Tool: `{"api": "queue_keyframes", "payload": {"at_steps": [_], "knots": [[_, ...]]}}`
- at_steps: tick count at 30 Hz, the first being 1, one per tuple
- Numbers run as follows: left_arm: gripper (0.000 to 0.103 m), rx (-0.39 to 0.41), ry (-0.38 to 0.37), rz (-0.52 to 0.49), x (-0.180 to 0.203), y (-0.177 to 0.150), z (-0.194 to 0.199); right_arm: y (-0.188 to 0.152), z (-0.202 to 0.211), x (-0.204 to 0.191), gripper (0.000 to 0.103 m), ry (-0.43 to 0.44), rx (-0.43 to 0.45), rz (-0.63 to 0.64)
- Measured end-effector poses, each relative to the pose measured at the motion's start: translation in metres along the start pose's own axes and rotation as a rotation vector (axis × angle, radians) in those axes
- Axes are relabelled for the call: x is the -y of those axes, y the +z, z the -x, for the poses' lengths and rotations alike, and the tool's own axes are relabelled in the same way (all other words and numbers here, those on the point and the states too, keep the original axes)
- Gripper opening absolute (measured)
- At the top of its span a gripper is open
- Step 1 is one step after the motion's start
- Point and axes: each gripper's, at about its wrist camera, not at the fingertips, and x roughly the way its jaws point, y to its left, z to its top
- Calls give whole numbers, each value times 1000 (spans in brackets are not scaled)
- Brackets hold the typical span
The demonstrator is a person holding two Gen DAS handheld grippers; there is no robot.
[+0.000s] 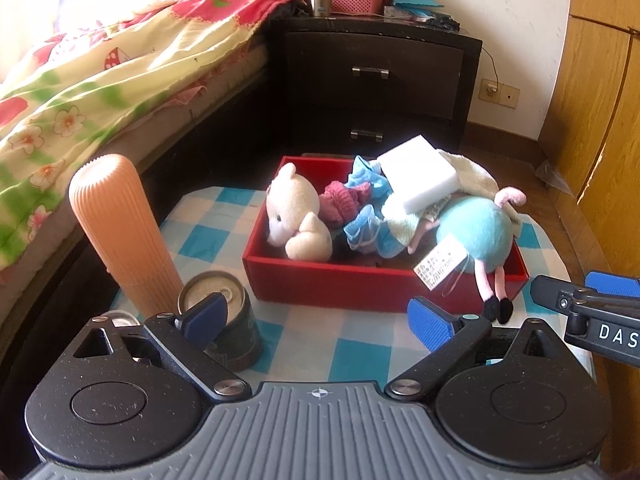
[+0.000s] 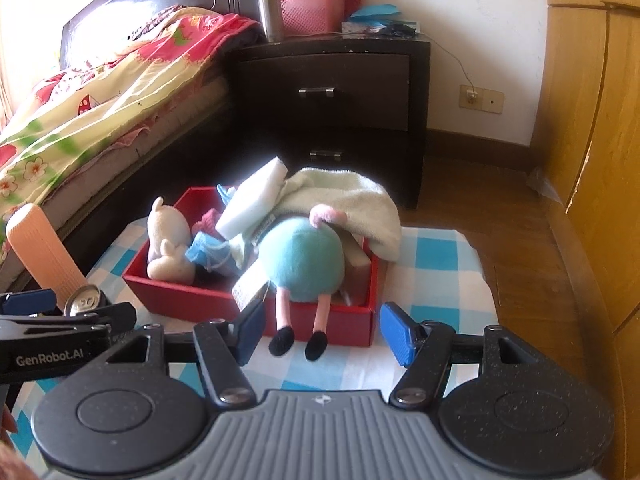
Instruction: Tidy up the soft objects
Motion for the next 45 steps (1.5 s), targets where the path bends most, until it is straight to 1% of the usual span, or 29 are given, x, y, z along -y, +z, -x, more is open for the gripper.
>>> {"api": "queue_keyframes", "payload": {"at_steps": [9, 14, 21, 31, 39, 41, 45], "knots": [[93, 1, 2, -36, 2, -16, 13, -15, 14, 0, 45, 8, -1, 5], [94, -1, 6, -38, -1, -25, 20, -23, 24, 1, 45, 12, 0, 6], [94, -13, 4, -46, -1, -42, 30, -42, 35, 0, 45, 27, -25, 9], [96, -7, -22, -35, -1, -55, 48, -67, 57, -4, 45, 50, -40, 9], [97, 4, -45, -48, 3, -63, 60, -74, 78, -7, 47, 67, -8, 7], [97, 5, -45, -50, 4, -64, 61, -74, 81, -8, 50, 60, 8, 8], [97, 0, -45, -53, 5, -65, 59, -70, 85, -9, 51, 24, 43, 27]]}}
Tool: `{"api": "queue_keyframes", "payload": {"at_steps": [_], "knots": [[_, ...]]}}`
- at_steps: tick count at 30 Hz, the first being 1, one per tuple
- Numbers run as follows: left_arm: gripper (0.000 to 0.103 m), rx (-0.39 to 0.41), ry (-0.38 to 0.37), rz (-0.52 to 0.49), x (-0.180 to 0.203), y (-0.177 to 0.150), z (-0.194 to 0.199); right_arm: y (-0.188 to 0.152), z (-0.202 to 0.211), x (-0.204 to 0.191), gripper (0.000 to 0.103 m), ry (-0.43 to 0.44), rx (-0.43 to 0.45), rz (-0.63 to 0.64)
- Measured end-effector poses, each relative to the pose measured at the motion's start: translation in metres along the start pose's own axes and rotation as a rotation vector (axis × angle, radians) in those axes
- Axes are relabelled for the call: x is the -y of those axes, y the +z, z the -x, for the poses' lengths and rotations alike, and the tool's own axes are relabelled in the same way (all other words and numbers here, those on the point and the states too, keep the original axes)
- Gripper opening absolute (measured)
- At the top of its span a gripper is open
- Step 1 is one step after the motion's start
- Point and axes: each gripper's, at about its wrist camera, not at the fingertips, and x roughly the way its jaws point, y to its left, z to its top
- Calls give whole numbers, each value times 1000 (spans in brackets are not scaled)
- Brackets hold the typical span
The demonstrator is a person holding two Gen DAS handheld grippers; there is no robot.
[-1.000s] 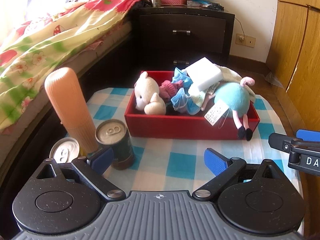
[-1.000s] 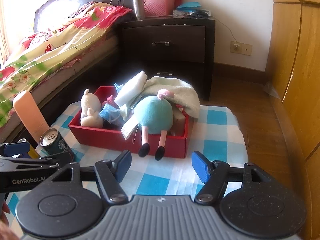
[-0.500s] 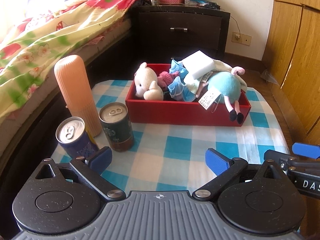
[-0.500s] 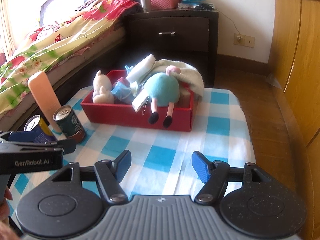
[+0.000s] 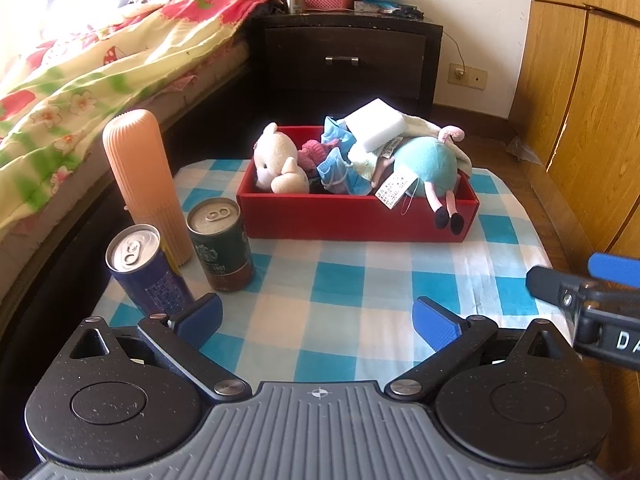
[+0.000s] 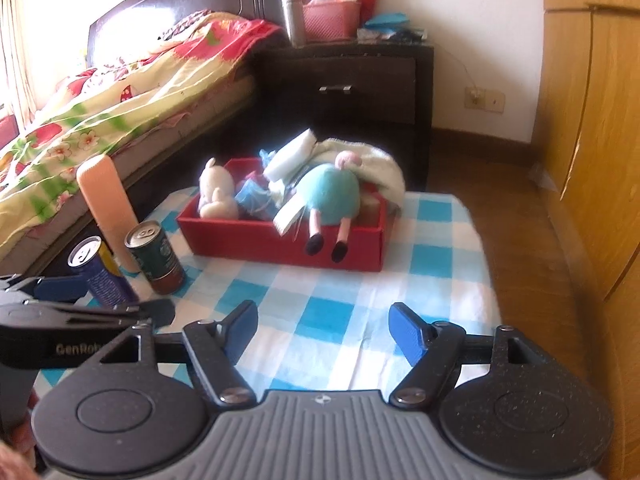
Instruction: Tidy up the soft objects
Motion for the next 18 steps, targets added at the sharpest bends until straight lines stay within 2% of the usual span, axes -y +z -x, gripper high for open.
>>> {"api": "queue_keyframes", "payload": {"at_steps": [18], "knots": [[97, 4, -21, 9, 3, 0, 0, 1, -1, -2, 52, -19, 12, 22]]}}
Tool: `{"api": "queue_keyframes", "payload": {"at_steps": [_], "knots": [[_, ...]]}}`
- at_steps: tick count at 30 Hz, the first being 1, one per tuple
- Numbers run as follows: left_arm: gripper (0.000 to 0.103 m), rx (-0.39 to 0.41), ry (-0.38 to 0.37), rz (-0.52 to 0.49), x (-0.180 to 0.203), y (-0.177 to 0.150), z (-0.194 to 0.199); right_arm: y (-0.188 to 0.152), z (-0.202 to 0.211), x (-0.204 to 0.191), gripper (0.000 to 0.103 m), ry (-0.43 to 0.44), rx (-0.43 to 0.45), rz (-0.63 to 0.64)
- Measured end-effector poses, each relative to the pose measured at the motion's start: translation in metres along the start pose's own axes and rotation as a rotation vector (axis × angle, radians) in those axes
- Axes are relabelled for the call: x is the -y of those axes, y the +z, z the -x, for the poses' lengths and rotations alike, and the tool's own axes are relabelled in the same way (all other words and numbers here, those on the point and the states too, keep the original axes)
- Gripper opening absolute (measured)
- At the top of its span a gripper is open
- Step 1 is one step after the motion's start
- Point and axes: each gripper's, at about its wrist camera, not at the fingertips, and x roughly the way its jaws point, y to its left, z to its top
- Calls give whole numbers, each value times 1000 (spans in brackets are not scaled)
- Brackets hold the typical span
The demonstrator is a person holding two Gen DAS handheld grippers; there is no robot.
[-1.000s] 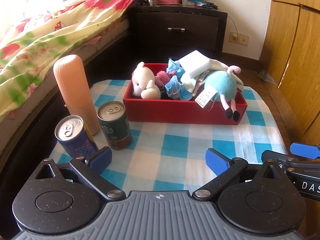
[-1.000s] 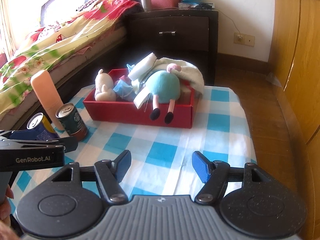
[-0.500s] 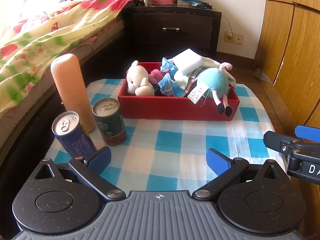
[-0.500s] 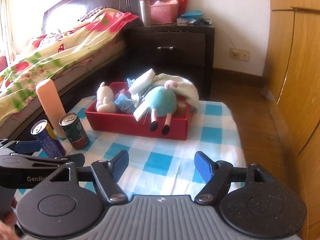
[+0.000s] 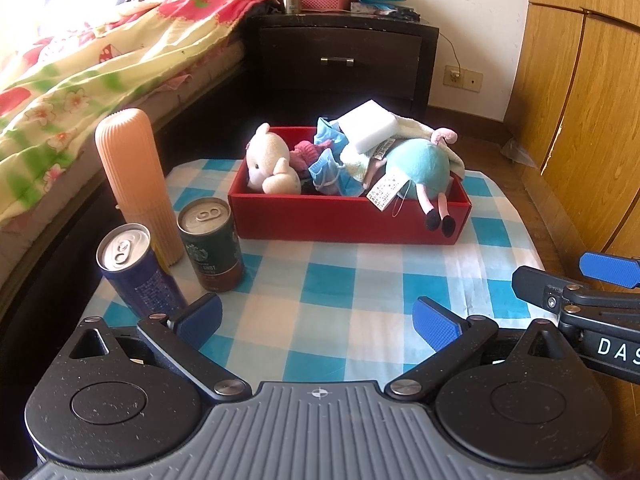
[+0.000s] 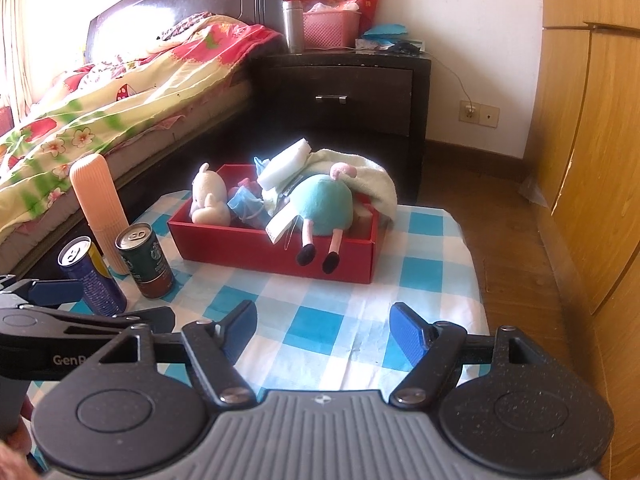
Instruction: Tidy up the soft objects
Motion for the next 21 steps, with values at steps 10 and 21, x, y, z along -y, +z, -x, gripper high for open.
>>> {"api": "queue_keyframes", "payload": {"at_steps": [10, 21], "knots": [[97, 3, 2, 25, -3, 1, 1, 0, 0, -2, 52, 5, 0, 6], [97, 37, -8, 30, -2, 5, 5, 1, 5, 0, 52, 23, 23, -19]]}}
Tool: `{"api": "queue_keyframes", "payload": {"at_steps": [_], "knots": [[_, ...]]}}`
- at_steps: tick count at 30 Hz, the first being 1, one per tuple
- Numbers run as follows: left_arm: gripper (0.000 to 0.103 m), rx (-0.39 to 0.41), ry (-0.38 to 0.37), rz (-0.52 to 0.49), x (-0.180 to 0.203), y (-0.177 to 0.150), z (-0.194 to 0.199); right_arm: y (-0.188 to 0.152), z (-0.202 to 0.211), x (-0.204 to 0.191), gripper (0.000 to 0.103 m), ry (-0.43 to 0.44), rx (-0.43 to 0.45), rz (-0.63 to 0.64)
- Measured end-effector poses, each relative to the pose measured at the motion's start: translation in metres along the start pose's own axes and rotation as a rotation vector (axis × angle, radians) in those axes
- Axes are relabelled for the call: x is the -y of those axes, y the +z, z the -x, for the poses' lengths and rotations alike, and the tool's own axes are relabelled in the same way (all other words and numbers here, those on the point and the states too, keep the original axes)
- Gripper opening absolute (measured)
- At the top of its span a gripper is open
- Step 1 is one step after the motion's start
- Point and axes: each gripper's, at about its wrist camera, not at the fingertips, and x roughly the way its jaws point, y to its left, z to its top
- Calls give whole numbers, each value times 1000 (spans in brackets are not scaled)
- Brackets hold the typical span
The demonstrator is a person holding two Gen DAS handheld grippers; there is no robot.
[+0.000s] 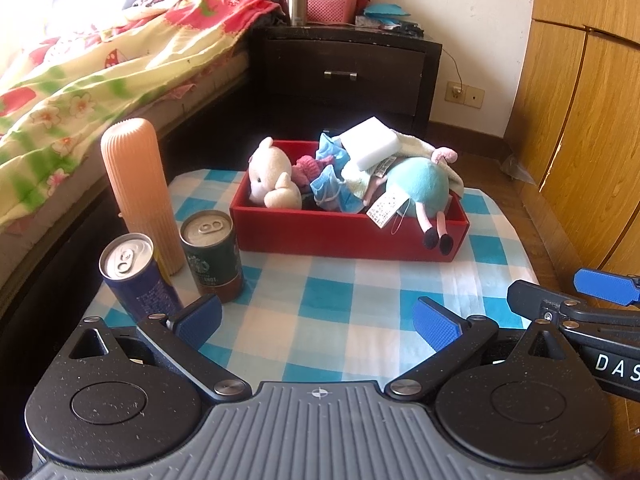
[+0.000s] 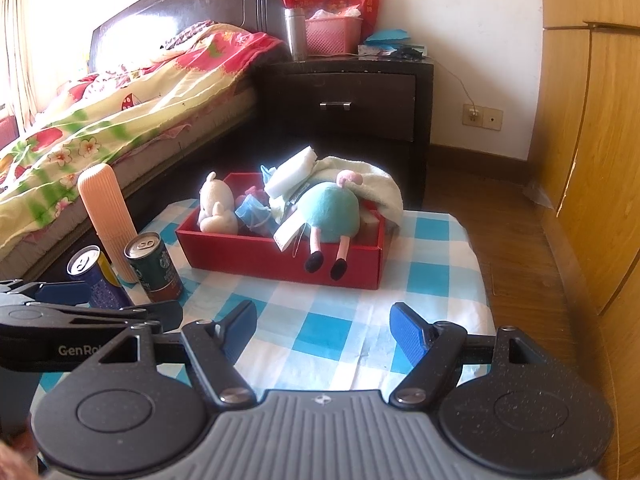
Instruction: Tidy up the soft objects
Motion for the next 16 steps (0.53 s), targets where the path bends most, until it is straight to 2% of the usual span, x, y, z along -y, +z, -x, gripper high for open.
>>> {"api": "queue_keyframes", "payload": {"at_steps": [9, 13, 16], "knots": [[97, -6, -67, 53, -7, 1, -2, 2, 3, 3, 52, 17, 12, -26], [98, 34, -97, 75, -11, 0, 3, 3, 5, 8, 53, 36, 22, -64], [98, 67, -73, 56, -8, 1, 7, 5, 6, 11, 53, 28, 35, -81]]}}
